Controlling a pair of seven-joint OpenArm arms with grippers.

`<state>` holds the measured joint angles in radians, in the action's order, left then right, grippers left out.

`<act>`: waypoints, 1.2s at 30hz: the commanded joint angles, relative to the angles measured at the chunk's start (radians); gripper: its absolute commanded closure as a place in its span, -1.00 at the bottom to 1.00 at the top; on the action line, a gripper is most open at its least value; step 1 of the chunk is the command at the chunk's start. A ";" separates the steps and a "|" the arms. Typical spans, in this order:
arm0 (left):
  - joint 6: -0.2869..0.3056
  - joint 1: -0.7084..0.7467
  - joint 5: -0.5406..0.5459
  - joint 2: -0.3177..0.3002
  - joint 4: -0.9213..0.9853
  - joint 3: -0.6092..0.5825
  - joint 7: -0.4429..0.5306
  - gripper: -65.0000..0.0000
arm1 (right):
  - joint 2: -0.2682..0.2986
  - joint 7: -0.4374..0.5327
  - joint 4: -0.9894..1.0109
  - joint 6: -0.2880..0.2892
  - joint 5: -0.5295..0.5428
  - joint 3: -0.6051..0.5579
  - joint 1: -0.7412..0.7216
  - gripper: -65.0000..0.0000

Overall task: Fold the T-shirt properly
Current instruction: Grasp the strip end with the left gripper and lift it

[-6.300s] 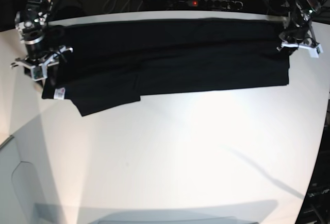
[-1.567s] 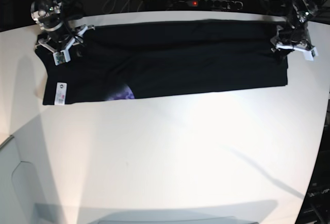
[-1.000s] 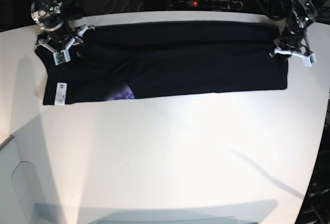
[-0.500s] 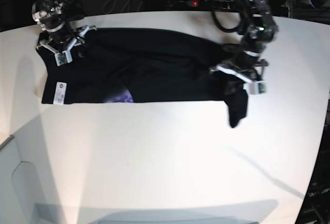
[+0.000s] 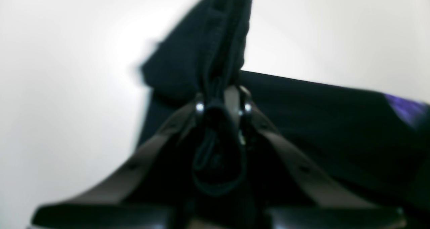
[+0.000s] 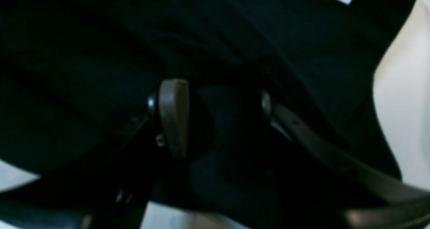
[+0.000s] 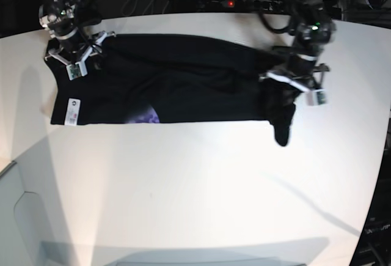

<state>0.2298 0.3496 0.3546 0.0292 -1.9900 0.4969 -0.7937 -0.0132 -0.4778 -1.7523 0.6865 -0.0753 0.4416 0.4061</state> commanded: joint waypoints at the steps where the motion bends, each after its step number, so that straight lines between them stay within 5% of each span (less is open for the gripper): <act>1: -0.004 -0.005 0.051 -0.033 -0.016 0.038 0.024 1.00 | 0.003 -0.011 0.004 0.012 -0.014 0.000 -0.002 0.15; 6: 0.001 -0.008 0.212 -0.133 0.007 0.248 -0.066 1.00 | 0.006 -0.008 0.025 0.012 -0.014 0.000 -0.019 0.15; 14: 0.004 -0.028 0.301 -0.162 0.189 0.451 -0.155 1.00 | 0.005 -0.006 0.024 0.012 -0.014 -0.002 -0.017 0.15; 25: 0.006 -0.067 0.300 -0.157 0.393 0.446 -0.079 1.00 | 0.005 -0.006 0.025 0.012 -0.014 -0.030 -0.019 0.15; 30: 0.006 -0.065 0.298 -0.143 0.248 0.441 -0.077 1.00 | 0.002 -0.006 0.025 0.012 -0.014 -0.030 -0.019 0.15; 36: 0.004 -0.021 0.189 -0.018 -0.009 0.346 -0.074 1.00 | 0.002 -0.006 0.025 0.012 -0.014 -0.030 -0.019 0.15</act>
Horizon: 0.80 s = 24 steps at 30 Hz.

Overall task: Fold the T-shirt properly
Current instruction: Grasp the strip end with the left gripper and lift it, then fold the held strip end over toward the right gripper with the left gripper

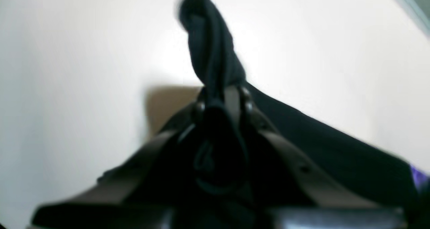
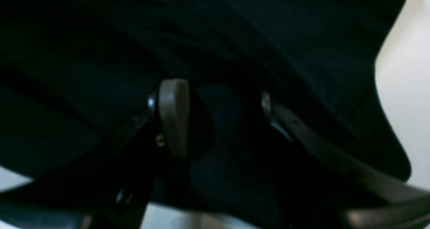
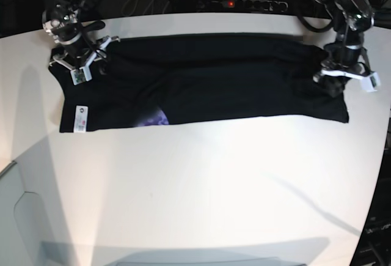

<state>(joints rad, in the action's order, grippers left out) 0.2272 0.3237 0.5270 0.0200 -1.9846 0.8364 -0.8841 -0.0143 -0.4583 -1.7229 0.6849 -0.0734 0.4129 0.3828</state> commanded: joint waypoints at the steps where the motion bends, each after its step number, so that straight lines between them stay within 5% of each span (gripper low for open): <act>1: 0.007 0.015 -0.017 0.019 -0.035 -0.019 0.016 1.00 | 0.003 -0.026 -0.004 0.013 -0.016 -0.001 0.005 0.15; 4: 0.007 0.032 -0.109 0.079 -0.038 -0.107 0.033 1.00 | 0.003 -0.026 -0.004 0.013 -0.016 -0.001 0.005 0.15; 7: -0.002 0.084 -0.207 0.133 -0.038 -0.228 0.150 1.00 | 0.003 -0.026 -0.006 0.013 -0.016 -0.001 0.005 0.15; 11: -0.005 0.136 -0.322 0.137 -0.037 -0.421 0.285 1.00 | 0.003 -0.026 -0.006 0.013 -0.016 -0.001 0.005 0.15; 16: -0.007 0.134 -0.462 0.137 -0.028 -0.641 0.299 1.00 | 0.003 -0.030 -0.004 0.013 -0.016 -0.001 -0.014 0.15; 21: -0.176 0.111 -0.543 0.137 0.009 -0.822 0.302 1.00 | 0.003 -0.029 -0.004 0.013 -0.016 -0.003 -0.018 0.15; 24: -0.223 0.096 -0.549 0.111 0.049 -0.929 0.302 1.00 | 0.003 -0.029 -0.004 0.013 -0.016 -0.003 -0.018 0.15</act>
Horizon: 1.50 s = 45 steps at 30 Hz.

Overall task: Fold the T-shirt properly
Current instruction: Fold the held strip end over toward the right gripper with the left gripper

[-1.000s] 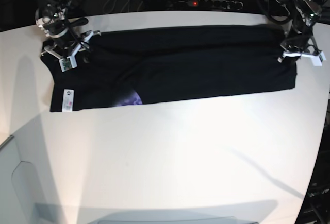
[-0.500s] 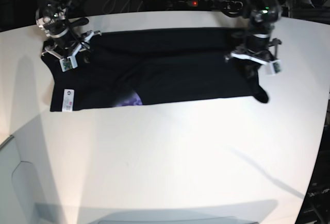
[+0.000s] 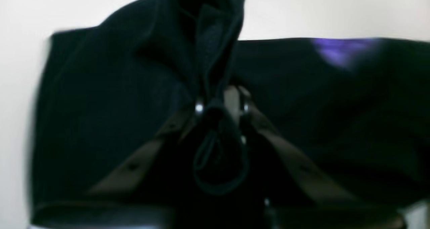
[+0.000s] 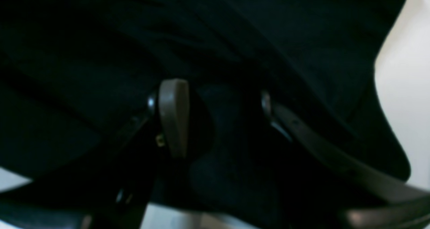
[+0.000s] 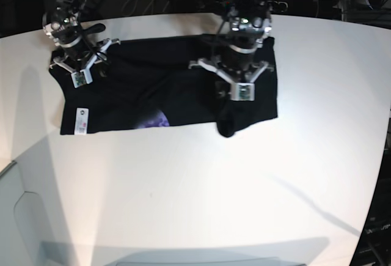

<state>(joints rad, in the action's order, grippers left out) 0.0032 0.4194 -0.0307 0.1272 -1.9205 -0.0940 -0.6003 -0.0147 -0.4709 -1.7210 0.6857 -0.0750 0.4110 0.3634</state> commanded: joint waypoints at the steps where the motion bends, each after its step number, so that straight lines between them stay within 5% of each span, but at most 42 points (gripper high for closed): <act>1: -0.007 -0.006 0.007 -0.007 0.000 -0.029 0.018 1.00 | 0.003 -0.016 -0.006 0.012 -0.015 -0.001 0.001 0.15; 8: -0.116 -0.057 0.001 -0.016 0.118 -0.171 0.018 1.00 | 0.003 -0.015 -0.006 0.012 -0.015 -0.001 0.001 0.15; 26: -0.124 -0.147 0.007 -0.014 0.218 -0.295 0.012 0.99 | 0.005 -0.018 -0.006 0.012 -0.015 -0.001 -0.014 0.15; 28: -0.124 -0.147 0.008 -0.011 0.214 -0.295 0.010 0.86 | 0.005 -0.018 -0.006 0.012 -0.015 -0.001 -0.014 0.15; 34: -0.114 -0.146 0.010 -0.013 0.163 -0.329 0.018 -0.12 | 0.005 -0.019 -0.006 0.012 -0.015 -0.001 -0.014 0.15; 39: -0.119 -0.116 0.010 -0.045 0.000 -0.349 0.019 -0.03 | 0.005 -0.019 -0.007 0.012 -0.015 -0.001 -0.014 0.15; 45: -0.116 -0.050 0.010 -0.077 -0.052 -0.166 0.012 0.00 | 0.005 -0.018 -0.009 0.012 -0.015 -0.001 -0.027 0.15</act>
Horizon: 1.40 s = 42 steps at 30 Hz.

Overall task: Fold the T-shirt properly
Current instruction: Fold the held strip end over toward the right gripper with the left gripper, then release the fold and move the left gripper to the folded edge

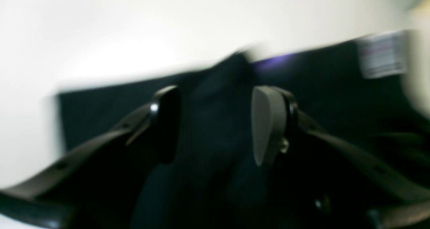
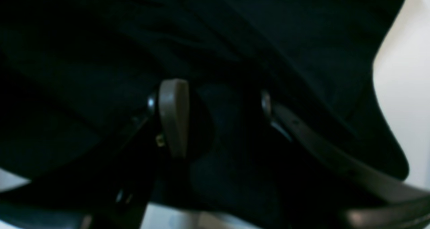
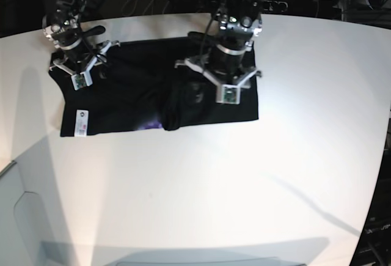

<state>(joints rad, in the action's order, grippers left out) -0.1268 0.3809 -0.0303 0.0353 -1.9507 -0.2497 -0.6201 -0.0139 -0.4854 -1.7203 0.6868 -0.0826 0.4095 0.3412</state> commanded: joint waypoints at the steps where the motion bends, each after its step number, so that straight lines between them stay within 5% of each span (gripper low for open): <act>1: 0.016 -0.010 0.011 0.013 -0.014 0.005 0.030 0.00 | 0.004 -0.005 -0.008 0.011 -0.007 0.002 -0.009 0.15; 13: 0.009 -0.142 0.134 -0.082 0.230 -0.302 0.036 0.24 | 0.002 -0.005 -0.016 0.011 -0.007 0.006 -0.014 0.14; 20: 0.017 -0.254 0.297 -0.102 0.159 -0.385 0.041 0.24 | 0.004 -0.003 -0.017 0.011 -0.007 0.009 -0.014 0.15; 25: 0.016 -0.248 0.361 -0.163 0.040 -0.336 0.041 0.24 | 0.004 -0.003 -0.016 0.011 -0.007 0.009 -0.014 0.15; 34: 0.014 -0.081 0.364 -0.315 0.009 -0.078 0.033 0.24 | 0.002 -0.005 -0.016 0.011 -0.007 0.009 -0.034 0.15; 38: 0.017 -0.087 0.364 -0.308 0.075 -0.110 0.038 0.24 | 0.002 -0.005 -0.016 0.011 -0.007 0.007 -0.035 0.15; 42: 0.017 -0.176 0.363 -0.297 0.135 -0.282 0.038 0.24 | 0.001 -0.005 -0.017 0.011 -0.007 0.009 -0.035 0.15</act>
<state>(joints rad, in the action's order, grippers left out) -0.1154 0.2119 0.3294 -0.2672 -1.7969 -0.5404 -0.6037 -0.0170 -0.5049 -1.7214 0.6876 -0.0978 0.4160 0.3107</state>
